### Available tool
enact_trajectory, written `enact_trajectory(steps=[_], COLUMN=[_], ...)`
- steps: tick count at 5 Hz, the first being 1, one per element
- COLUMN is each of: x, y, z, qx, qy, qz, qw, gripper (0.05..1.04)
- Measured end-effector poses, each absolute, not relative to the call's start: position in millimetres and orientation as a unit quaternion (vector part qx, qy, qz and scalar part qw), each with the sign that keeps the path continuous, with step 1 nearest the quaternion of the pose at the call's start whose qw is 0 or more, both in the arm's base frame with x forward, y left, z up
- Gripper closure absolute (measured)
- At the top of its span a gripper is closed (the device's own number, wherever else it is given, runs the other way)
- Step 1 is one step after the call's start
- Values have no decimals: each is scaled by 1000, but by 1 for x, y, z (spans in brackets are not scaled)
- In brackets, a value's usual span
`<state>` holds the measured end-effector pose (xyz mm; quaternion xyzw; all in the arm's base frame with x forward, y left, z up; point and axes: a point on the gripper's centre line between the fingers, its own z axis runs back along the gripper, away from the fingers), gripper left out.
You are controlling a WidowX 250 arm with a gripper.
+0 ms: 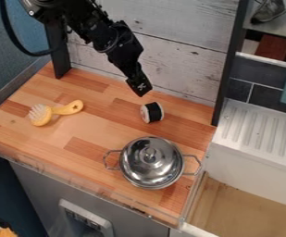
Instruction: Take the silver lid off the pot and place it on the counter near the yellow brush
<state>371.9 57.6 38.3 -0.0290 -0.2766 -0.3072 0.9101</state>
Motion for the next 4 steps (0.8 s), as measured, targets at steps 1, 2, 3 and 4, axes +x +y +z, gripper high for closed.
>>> enact_trajectory(steps=[1,2,3,4], x=[368,356,341,331], y=[57,45,39,28], z=[26,20,36,47], qx=[-38,-33,1,14], qy=[-263,-243,-244,-228], qz=[-302,-298,-276,-252], qw=[915,922,930,940], gripper=[83,83,83,83])
